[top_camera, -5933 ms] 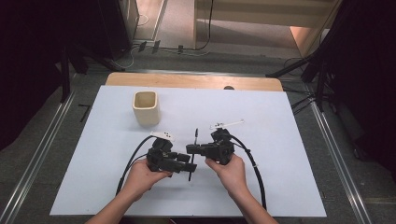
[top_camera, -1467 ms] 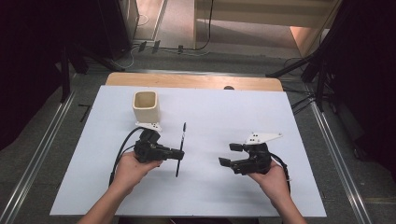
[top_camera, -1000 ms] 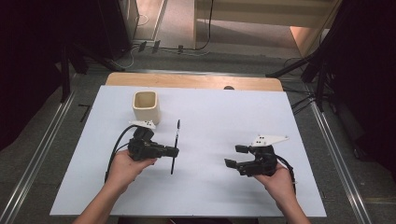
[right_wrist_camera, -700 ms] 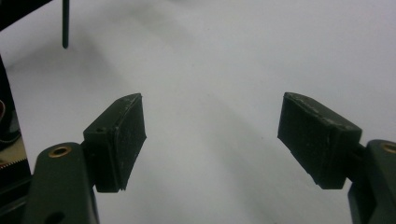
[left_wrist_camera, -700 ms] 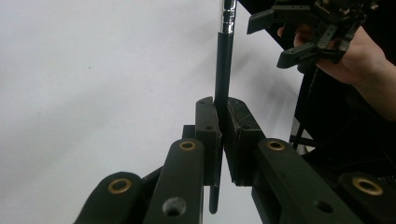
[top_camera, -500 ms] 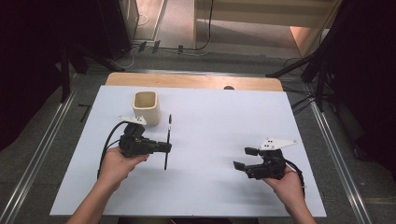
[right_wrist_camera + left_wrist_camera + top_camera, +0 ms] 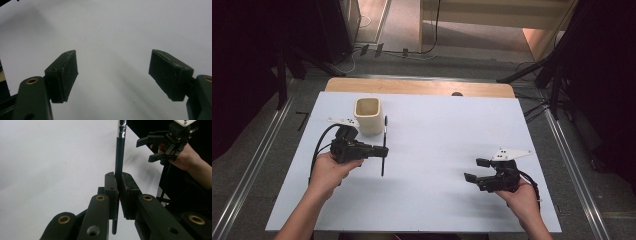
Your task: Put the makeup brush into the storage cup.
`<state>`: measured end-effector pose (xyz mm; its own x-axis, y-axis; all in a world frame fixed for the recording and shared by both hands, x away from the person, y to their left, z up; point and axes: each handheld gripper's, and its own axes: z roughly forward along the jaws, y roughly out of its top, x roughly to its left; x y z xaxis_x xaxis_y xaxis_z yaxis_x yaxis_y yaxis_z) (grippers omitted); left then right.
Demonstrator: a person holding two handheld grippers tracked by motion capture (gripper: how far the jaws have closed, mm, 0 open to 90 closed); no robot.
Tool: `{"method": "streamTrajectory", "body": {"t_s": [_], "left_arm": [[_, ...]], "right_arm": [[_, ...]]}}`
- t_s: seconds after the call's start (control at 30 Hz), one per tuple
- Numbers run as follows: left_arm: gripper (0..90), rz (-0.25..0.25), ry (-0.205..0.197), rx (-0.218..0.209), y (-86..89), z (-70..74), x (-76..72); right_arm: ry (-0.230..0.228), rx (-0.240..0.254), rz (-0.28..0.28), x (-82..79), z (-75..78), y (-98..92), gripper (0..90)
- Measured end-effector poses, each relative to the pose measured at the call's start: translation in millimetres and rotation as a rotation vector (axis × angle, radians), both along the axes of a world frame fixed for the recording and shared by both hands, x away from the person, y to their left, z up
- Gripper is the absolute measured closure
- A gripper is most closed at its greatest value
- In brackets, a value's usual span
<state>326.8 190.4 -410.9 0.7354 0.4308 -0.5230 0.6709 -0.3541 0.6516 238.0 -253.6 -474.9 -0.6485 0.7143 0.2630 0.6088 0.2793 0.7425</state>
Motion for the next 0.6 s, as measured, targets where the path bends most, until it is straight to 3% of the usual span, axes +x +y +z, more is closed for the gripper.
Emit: {"method": "streamTrajectory", "body": {"t_s": [0.6], "left_arm": [[84.9,0.078,-0.02,0.001,39.5,7.3,12.4]], "right_arm": [[0.01,0.004,0.013,-0.4,-1.6,3.1,24.4]]}}
